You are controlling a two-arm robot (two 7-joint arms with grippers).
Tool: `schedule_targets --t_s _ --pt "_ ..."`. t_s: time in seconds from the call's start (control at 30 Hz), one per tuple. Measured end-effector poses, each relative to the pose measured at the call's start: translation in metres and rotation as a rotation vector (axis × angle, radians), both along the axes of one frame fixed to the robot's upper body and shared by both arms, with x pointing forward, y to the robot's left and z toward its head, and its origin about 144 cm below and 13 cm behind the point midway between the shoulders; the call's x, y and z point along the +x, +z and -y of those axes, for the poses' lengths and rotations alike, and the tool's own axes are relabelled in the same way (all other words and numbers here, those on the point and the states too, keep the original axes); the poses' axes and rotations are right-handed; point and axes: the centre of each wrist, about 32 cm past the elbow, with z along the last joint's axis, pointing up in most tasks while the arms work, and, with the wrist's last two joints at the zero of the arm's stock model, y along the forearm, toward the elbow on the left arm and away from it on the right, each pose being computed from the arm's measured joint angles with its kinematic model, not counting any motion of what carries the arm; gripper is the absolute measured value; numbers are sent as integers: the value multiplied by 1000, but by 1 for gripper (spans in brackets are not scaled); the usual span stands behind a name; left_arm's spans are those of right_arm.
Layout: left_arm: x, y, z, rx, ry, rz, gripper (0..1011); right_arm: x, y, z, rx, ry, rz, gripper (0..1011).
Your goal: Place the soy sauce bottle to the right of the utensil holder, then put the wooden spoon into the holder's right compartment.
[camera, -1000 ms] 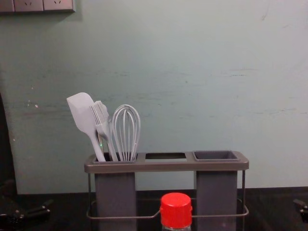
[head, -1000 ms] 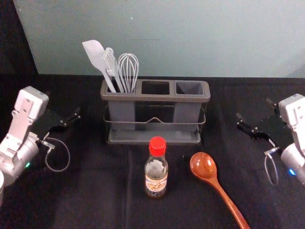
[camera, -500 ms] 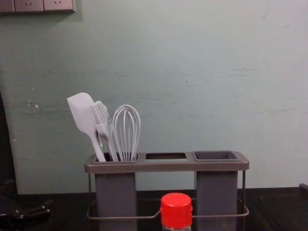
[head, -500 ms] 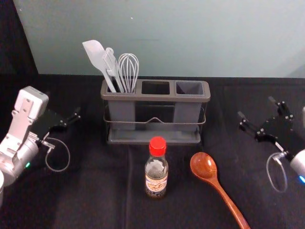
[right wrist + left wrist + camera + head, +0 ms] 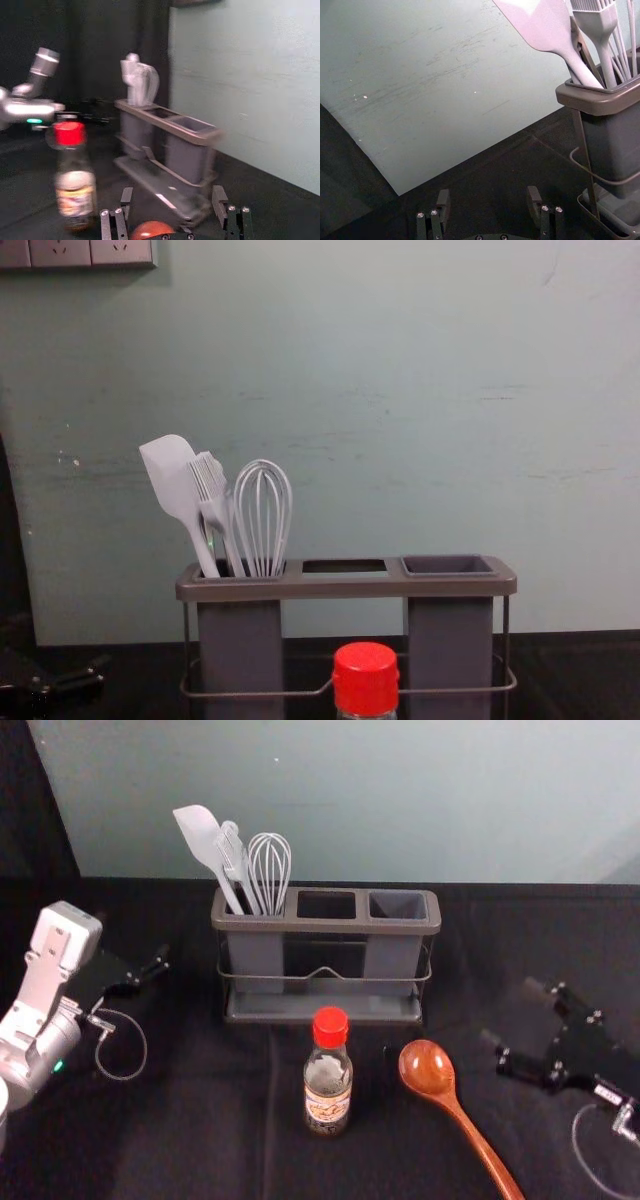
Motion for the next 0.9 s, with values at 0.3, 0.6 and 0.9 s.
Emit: schedule_targets --t_s 0.3,0.6,0.9 --pt "0 0 0 0 0 0 1005 7 6 -10 39 231 -60 1003" --pt "0 0 0 0 0 0 1005 28 13 -37 51 335 -133 1003" --pt "0 0 0 0 0 0 1005 49 24 -73 -8 410 -118 1003"
